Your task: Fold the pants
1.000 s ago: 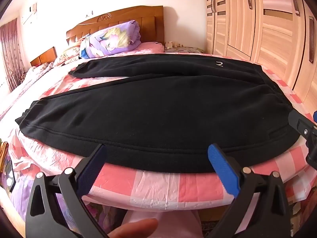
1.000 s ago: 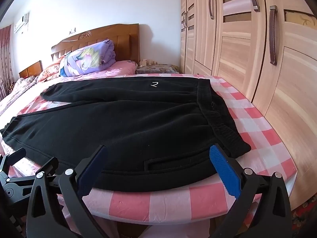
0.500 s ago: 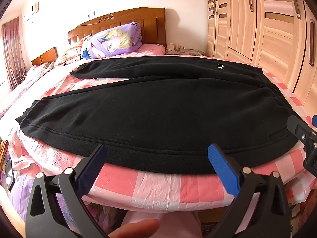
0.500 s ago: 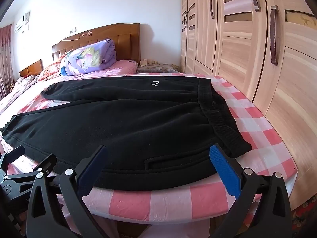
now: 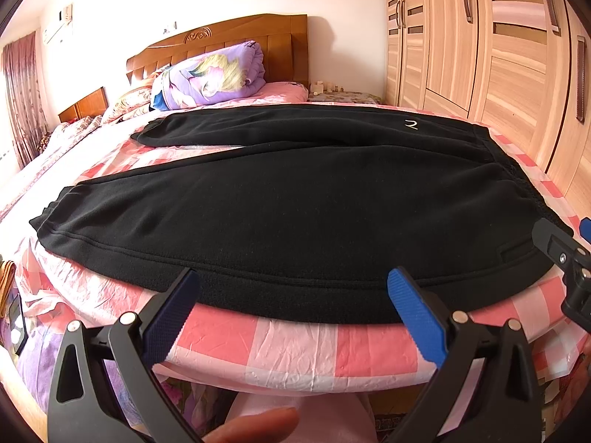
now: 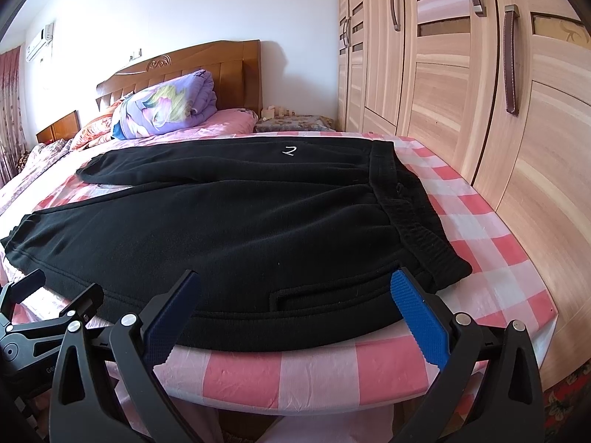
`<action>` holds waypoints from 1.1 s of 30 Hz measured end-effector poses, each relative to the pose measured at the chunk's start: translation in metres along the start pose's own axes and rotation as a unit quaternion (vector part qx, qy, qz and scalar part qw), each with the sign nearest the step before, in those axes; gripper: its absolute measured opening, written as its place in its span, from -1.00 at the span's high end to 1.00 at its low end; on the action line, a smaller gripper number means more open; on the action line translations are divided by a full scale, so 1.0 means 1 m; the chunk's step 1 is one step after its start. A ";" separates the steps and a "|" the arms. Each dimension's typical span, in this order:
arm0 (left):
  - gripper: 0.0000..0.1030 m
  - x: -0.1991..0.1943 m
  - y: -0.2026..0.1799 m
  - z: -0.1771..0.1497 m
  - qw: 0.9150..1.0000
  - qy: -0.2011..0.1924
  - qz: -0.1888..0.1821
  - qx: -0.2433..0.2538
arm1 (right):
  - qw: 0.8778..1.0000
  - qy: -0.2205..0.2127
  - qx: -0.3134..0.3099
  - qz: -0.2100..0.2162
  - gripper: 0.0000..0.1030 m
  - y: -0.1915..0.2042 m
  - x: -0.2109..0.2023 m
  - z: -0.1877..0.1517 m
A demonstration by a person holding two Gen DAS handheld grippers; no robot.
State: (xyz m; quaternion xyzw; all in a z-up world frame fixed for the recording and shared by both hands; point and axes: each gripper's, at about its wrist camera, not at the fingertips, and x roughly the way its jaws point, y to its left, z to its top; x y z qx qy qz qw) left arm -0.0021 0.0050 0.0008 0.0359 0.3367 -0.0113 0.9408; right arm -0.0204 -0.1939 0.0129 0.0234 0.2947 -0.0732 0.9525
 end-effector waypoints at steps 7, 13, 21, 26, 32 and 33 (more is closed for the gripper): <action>-0.97 0.000 0.000 0.000 1.000 0.000 -0.001 0.000 | 1.000 -0.001 0.000 0.000 -0.92 0.000 0.000 0.000; -0.97 0.000 0.000 -0.001 1.000 0.000 -0.001 -0.001 | 1.000 0.000 0.000 -0.001 -0.92 0.001 0.000 -0.001; -0.97 0.002 0.002 -0.001 1.000 0.002 -0.001 -0.002 | 1.000 0.001 0.002 0.000 -0.92 0.000 0.001 -0.002; -0.97 0.002 0.002 -0.001 1.000 0.002 -0.001 -0.002 | 1.000 0.003 0.002 0.001 -0.92 0.000 0.002 -0.004; -0.97 0.002 0.003 -0.001 1.000 0.002 -0.001 -0.002 | 1.000 0.005 0.003 0.000 -0.92 0.001 0.002 -0.004; -0.97 0.002 0.003 -0.001 1.000 0.002 -0.001 -0.002 | 1.000 0.005 0.003 0.001 -0.92 0.001 0.002 -0.004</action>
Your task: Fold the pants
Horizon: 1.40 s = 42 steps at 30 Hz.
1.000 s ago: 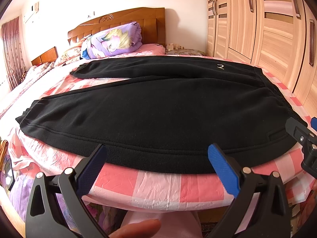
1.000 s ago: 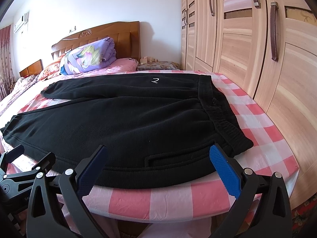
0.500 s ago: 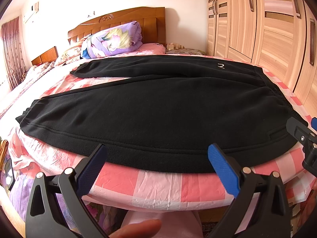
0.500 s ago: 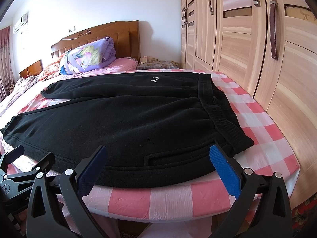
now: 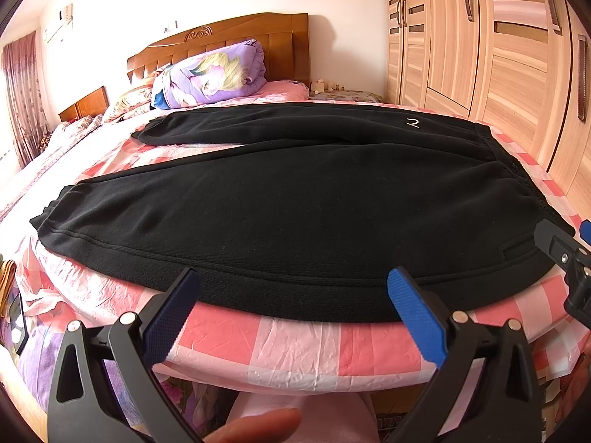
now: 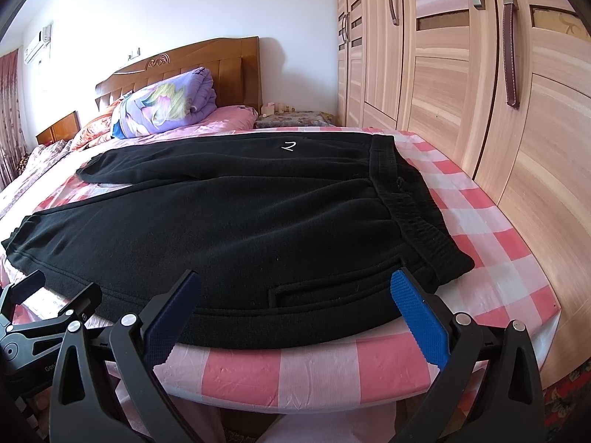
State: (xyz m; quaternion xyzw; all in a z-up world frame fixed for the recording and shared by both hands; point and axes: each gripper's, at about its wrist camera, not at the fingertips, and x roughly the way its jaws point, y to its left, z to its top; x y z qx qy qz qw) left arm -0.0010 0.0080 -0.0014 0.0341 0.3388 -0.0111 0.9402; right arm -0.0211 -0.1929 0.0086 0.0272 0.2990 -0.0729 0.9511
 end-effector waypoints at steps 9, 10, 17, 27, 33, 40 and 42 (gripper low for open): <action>-0.97 0.000 0.000 0.000 1.000 0.000 0.000 0.000 | 1.000 0.001 0.001 0.000 -0.92 0.000 0.000 0.000; -0.97 0.000 0.000 0.000 1.000 0.000 0.000 0.000 | 1.000 0.002 0.001 0.000 -0.92 0.000 0.000 0.000; -0.97 0.000 0.000 0.000 1.000 0.001 0.000 0.000 | 1.000 0.003 0.002 0.001 -0.92 -0.001 0.000 0.001; -0.97 0.001 0.001 -0.001 1.000 0.002 0.000 0.001 | 1.000 0.005 0.004 0.002 -0.92 0.000 0.001 -0.001; -0.97 0.002 0.001 -0.001 1.000 0.003 0.000 0.001 | 1.000 0.006 0.005 0.002 -0.92 -0.002 0.000 -0.001; -0.97 0.002 0.004 -0.003 1.000 0.000 -0.003 0.005 | 1.000 0.002 0.002 0.005 -0.92 -0.005 0.000 0.000; -0.97 0.002 0.006 -0.002 1.000 -0.002 -0.006 0.013 | 1.000 -0.002 0.001 0.004 -0.92 -0.010 0.001 0.003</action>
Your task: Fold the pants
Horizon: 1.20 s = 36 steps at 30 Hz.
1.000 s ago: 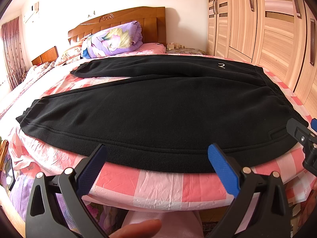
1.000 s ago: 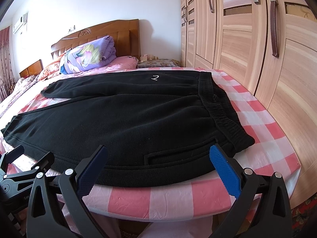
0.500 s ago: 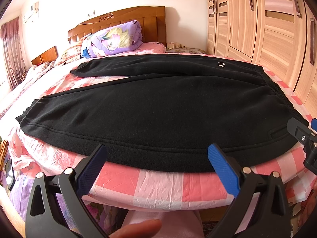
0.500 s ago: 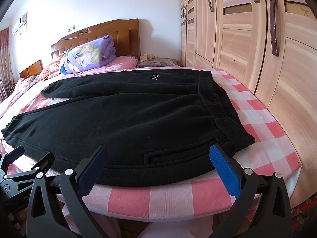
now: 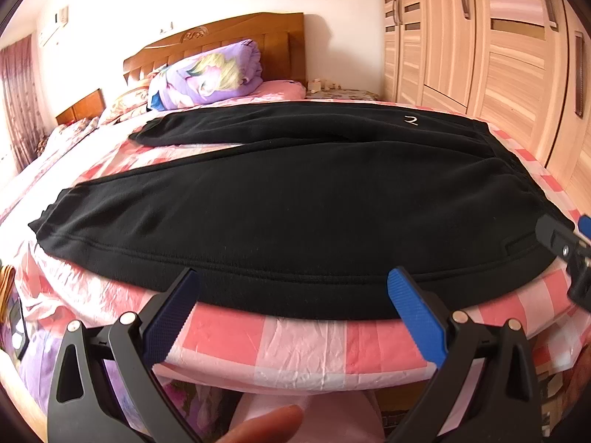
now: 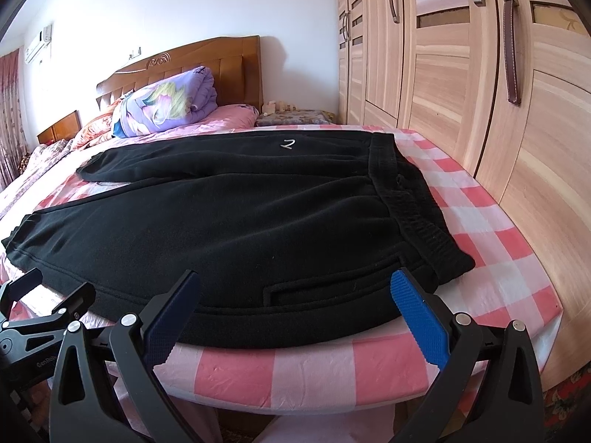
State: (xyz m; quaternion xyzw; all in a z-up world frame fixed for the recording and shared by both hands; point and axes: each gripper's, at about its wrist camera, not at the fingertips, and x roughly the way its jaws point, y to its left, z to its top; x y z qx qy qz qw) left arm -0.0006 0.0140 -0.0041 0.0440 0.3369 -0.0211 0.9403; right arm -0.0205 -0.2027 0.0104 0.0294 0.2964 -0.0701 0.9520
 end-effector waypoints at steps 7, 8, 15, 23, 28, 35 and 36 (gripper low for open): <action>-0.97 0.012 0.015 0.026 0.999 0.014 -0.028 0.015 | 0.999 -0.006 -0.031 0.016 -0.92 -0.019 0.017 0.045; -0.97 0.014 0.017 0.036 0.999 0.008 -0.028 0.030 | 0.999 -0.009 -0.046 0.022 -0.92 -0.020 0.022 0.059; -0.97 0.012 0.055 0.145 0.994 -0.102 -0.044 0.021 | 0.997 -0.019 -0.046 0.064 -0.92 -0.053 0.079 0.165; -0.97 0.098 0.086 0.251 0.964 -0.027 -0.257 -0.068 | 0.975 0.035 -0.093 0.201 -0.92 -0.042 0.230 0.259; -0.97 0.178 0.068 0.273 0.991 0.044 -0.122 0.019 | 0.956 0.136 -0.176 0.194 -0.92 -0.014 0.334 0.277; -0.97 0.285 0.060 0.279 0.987 0.132 -0.079 0.048 | 0.926 0.220 -0.214 0.220 -0.92 0.004 0.411 0.269; -0.97 0.294 0.065 0.282 0.986 0.138 -0.088 0.031 | 0.923 0.226 -0.214 0.226 -0.92 0.006 0.414 0.270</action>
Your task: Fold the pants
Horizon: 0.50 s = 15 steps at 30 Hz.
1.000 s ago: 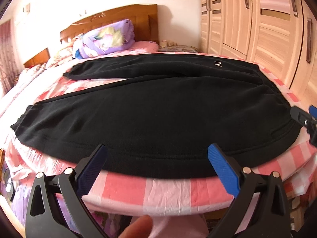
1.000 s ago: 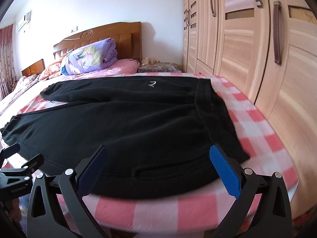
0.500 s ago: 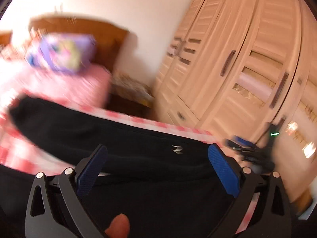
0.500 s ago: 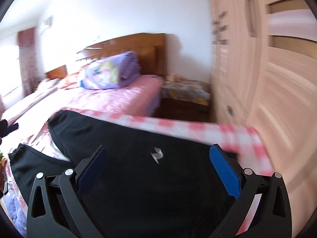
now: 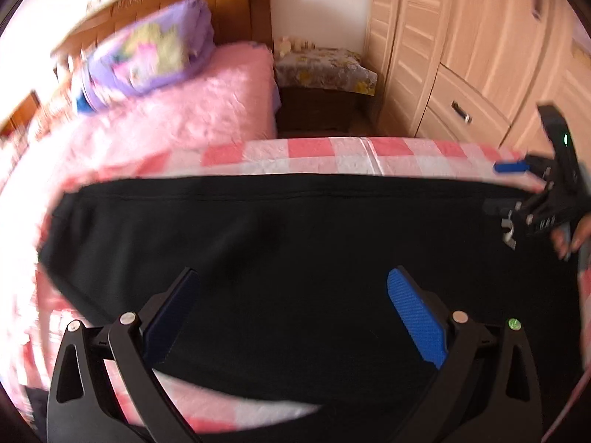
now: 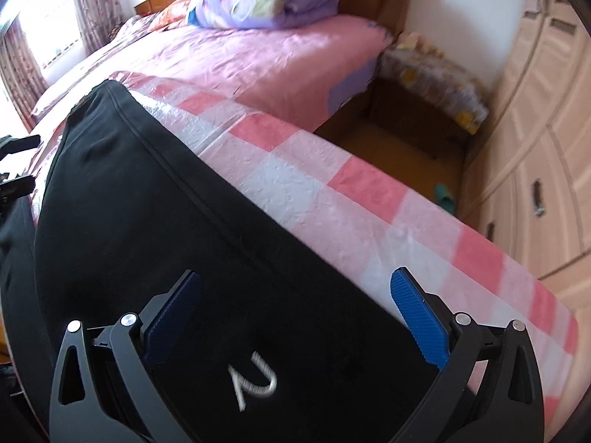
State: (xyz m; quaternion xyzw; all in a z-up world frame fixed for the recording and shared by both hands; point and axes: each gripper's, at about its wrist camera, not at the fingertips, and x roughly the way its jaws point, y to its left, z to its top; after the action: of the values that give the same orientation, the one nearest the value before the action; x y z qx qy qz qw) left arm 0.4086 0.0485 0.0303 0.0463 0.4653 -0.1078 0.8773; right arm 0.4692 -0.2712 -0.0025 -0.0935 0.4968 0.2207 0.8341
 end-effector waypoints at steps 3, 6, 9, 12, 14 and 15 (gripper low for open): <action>-0.97 0.021 0.008 0.015 0.998 0.027 -0.035 -0.051 | 0.999 0.014 -0.010 0.027 -0.69 0.000 0.007 0.005; -0.97 0.036 0.011 0.026 0.993 0.040 -0.066 -0.085 | 0.999 0.016 -0.020 0.041 -0.51 -0.001 0.009 0.005; -0.97 0.048 0.000 0.034 0.991 0.061 -0.076 -0.095 | 0.998 0.013 -0.022 0.055 -0.27 0.000 0.006 0.006; -0.97 0.058 -0.006 0.038 0.987 0.078 -0.087 -0.111 | 0.998 0.012 -0.035 0.056 0.14 0.008 0.003 0.005; -0.95 0.059 -0.012 0.039 0.987 0.077 -0.084 -0.111 | 0.998 0.001 -0.054 0.043 0.79 0.015 -0.003 0.001; -0.86 0.059 -0.014 0.039 0.988 0.076 -0.081 -0.112 | 0.998 -0.010 -0.066 0.018 0.82 0.020 -0.009 -0.002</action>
State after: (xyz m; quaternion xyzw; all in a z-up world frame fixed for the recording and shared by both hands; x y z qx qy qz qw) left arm 0.4690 0.0187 0.0038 -0.0820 0.5416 -0.1215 0.8278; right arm 0.4549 -0.2566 0.0057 -0.1367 0.4742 0.2688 0.8272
